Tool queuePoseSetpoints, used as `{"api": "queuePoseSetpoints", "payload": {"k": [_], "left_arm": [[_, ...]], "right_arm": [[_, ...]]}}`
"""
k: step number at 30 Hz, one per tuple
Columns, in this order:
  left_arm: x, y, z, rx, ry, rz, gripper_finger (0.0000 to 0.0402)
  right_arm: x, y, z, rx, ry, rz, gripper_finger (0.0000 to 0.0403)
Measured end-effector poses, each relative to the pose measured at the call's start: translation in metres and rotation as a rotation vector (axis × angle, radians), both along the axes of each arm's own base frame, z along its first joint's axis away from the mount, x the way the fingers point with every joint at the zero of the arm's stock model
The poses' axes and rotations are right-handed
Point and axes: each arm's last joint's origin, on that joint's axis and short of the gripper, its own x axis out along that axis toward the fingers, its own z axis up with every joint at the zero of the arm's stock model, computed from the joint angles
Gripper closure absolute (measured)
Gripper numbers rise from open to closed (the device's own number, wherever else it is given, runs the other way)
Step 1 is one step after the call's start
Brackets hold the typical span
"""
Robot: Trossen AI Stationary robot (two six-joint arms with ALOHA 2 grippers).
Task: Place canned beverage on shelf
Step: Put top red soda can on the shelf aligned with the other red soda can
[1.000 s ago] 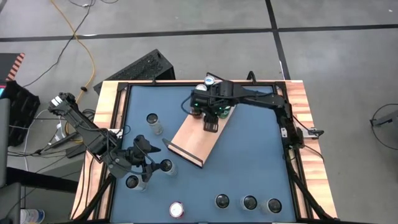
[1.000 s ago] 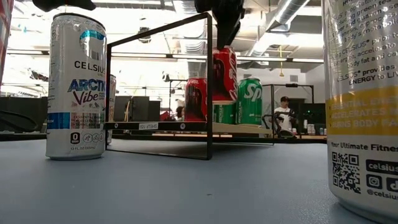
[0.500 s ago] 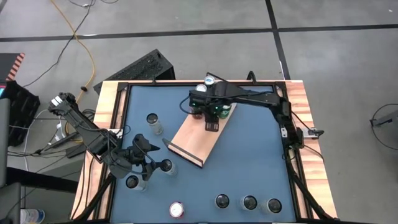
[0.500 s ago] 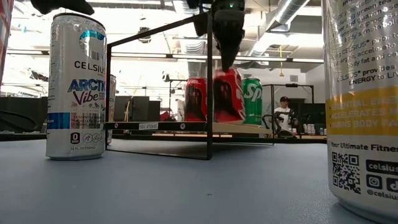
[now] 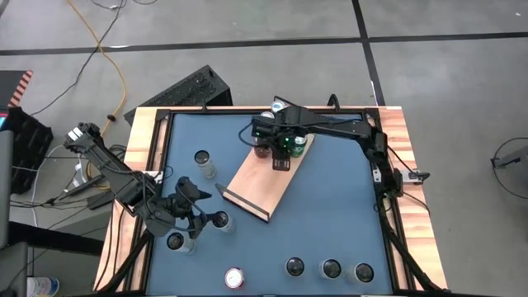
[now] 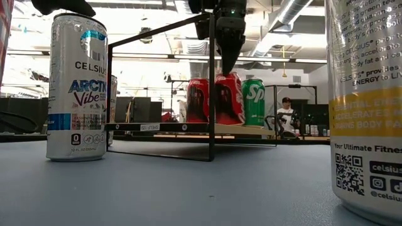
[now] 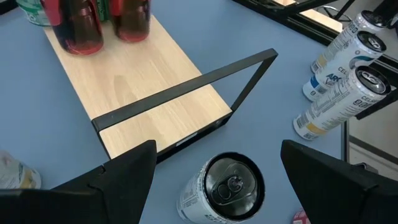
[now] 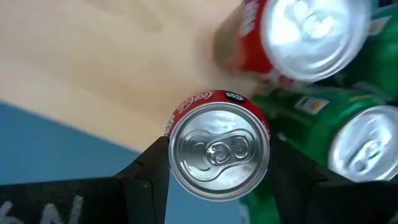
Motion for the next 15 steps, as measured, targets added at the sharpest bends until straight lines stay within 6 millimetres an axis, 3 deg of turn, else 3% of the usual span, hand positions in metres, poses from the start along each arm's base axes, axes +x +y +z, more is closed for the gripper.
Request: {"api": "queuePoseSetpoints", "payload": {"k": [5,15], "left_arm": [[-0.0007,0.0007,-0.001,0.004,0.011,0.004,0.0072],[-0.0007,0.0013,-0.0007,0.015,0.002,0.02,0.0072]], "right_arm": [[0.0018,-0.0106,0.0007,0.019,-0.047,-0.025,0.02],[0.0003,-0.0119,0.0004,0.024,-0.033,-0.006,0.0174]]}}
